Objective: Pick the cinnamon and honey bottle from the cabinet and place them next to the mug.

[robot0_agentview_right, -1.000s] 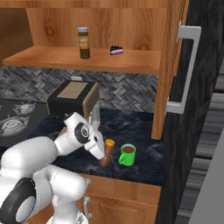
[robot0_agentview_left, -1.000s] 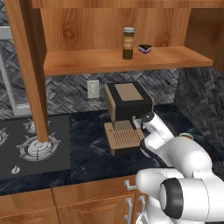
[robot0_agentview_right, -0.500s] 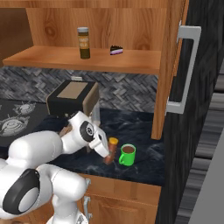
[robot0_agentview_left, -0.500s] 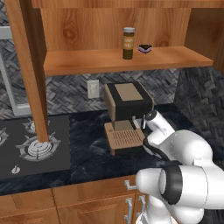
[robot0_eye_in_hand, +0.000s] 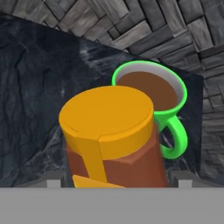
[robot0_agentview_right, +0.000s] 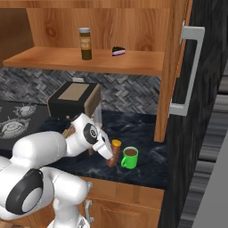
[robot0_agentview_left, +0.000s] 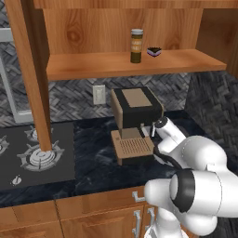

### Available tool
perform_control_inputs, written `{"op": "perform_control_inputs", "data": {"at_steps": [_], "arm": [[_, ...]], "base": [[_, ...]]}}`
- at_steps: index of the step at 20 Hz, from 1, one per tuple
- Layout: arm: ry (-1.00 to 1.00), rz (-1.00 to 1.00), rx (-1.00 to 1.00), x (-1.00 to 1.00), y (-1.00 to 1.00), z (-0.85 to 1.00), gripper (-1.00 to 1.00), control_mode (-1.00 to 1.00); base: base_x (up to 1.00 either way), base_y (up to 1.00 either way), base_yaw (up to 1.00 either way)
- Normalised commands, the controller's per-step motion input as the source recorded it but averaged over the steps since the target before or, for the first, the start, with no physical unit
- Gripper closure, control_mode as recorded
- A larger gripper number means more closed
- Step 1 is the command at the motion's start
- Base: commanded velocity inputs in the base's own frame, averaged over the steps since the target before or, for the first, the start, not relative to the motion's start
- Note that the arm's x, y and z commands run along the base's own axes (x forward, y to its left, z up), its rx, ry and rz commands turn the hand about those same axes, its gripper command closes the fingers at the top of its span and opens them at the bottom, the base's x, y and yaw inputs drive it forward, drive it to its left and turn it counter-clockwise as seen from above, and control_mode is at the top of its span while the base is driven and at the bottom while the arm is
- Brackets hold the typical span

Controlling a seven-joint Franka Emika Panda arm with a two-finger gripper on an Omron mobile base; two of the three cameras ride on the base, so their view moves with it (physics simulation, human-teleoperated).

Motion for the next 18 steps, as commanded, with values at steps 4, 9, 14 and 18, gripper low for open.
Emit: {"op": "perform_control_inputs", "data": {"at_steps": [4, 9, 14, 18], "arm": [[0.00, 0.02, 0.00, 0.00, 0.00, -0.24, 1.00, -1.00], [0.00, 0.01, 0.00, 0.00, 0.00, -0.14, 1.00, -1.00], [0.00, 0.00, 0.00, 0.00, 0.00, 0.00, -1.00, -1.00], [0.00, 0.00, 0.00, 0.00, 0.00, 0.00, -1.00, -1.00]], "base": [[0.00, 0.00, 0.00], [0.00, 0.00, 0.00], [0.00, 0.00, 0.00], [0.00, 0.00, 0.00]]}}
